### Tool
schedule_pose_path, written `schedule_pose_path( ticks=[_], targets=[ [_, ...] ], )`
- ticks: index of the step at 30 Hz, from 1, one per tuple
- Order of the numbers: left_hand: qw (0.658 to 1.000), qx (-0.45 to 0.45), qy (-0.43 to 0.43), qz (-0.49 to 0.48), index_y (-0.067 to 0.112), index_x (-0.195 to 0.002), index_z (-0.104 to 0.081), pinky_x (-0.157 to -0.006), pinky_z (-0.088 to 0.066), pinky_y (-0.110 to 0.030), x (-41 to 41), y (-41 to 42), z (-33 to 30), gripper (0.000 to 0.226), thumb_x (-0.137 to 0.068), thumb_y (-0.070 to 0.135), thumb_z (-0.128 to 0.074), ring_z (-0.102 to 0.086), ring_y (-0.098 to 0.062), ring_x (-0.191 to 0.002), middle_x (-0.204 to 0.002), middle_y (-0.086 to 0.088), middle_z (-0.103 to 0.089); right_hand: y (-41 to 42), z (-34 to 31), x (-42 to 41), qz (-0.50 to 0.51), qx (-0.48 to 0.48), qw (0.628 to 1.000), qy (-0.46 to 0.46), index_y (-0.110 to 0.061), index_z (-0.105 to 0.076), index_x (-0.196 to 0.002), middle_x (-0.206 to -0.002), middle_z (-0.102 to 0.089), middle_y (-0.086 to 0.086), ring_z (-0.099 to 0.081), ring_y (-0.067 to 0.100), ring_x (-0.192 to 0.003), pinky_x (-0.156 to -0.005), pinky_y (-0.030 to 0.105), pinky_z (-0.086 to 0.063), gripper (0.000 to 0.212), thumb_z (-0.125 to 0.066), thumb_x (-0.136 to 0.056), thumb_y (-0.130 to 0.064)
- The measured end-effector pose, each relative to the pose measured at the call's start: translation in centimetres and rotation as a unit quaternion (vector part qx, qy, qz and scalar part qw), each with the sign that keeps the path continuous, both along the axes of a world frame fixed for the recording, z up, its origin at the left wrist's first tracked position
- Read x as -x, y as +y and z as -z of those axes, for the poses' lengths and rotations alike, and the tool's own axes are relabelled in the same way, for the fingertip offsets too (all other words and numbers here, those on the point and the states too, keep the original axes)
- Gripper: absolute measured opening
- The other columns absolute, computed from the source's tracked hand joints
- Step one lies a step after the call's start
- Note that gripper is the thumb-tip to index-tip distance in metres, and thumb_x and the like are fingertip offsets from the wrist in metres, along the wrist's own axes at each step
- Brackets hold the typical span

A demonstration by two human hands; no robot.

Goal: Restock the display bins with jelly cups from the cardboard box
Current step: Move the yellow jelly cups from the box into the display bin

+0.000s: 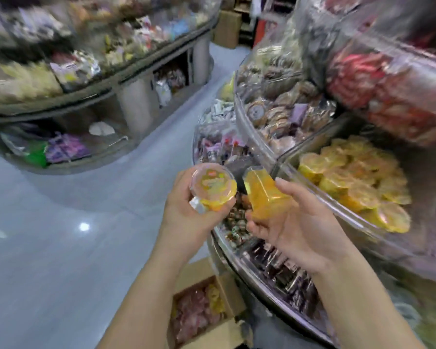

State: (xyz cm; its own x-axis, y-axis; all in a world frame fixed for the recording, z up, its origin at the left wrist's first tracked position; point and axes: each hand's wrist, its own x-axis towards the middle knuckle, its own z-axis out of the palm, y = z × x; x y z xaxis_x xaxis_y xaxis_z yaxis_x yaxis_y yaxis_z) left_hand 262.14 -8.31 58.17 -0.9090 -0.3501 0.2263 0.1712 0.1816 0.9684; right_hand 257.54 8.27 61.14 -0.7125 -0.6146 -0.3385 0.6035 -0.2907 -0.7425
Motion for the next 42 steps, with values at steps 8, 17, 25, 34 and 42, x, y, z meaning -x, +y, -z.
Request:
schedule_pose_path(
  ticks=[8,17,25,34,42],
  targets=[
    [0.988,0.092,0.01,0.126,0.052,-0.105,-0.048,-0.083,-0.046,-0.016,7.2,7.9,-3.4,0.055,-0.063,0.029,-0.074,-0.061,0.0,-0.095,-0.104,0.024,-0.062,12.1,-2.6,3.1,0.129,-0.349,0.892,0.258,-0.036,-0.047,-0.087,-0.083,-0.059,0.005,-0.05,0.013,-0.063,-0.06,0.029,-0.044,0.044,-0.079,-0.058,-0.029],
    [0.947,0.265,0.009,0.181,0.022,-0.123,-0.053,-0.093,-0.046,-0.03,16.3,14.1,-3.7,0.06,-0.069,0.014,-0.076,-0.05,-0.006,-0.109,-0.114,0.009,-0.054,18.2,-2.1,9.3,0.168,-0.549,0.723,0.385,-0.041,-0.042,-0.106,-0.107,-0.049,-0.015,-0.052,0.002,-0.09,-0.066,0.01,-0.037,0.045,-0.067,-0.071,-0.026],
    [0.921,0.35,-0.015,0.171,0.014,-0.134,-0.046,-0.089,-0.029,-0.01,20.2,15.8,-1.5,0.066,-0.074,0.016,-0.074,-0.05,-0.017,-0.119,-0.128,-0.003,-0.056,16.5,0.5,13.0,0.176,-0.566,0.667,0.451,-0.024,-0.048,-0.133,-0.127,-0.052,0.002,-0.05,0.021,-0.119,-0.098,0.03,-0.04,0.064,-0.068,-0.071,-0.022],
    [0.926,0.331,-0.042,0.175,0.024,-0.133,-0.047,-0.092,-0.038,-0.016,21.0,15.8,-0.8,0.064,-0.074,0.018,-0.072,-0.053,-0.009,-0.115,-0.126,0.005,-0.058,17.7,2.7,13.6,0.129,-0.525,0.721,0.433,-0.041,-0.028,-0.141,-0.142,-0.044,-0.01,-0.038,0.009,-0.131,-0.096,0.01,-0.025,0.082,-0.071,-0.076,-0.017],
    [0.931,0.31,-0.073,0.178,0.028,-0.137,-0.038,-0.085,-0.048,-0.026,20.7,15.7,-0.9,0.072,-0.073,0.022,-0.07,-0.062,-0.013,-0.097,-0.114,0.012,-0.058,17.7,3.1,13.6,0.161,-0.519,0.726,0.422,-0.028,-0.031,-0.141,-0.137,-0.048,-0.01,-0.04,0.001,-0.122,-0.089,0.005,-0.024,0.079,-0.072,-0.074,-0.021]
  ],
)
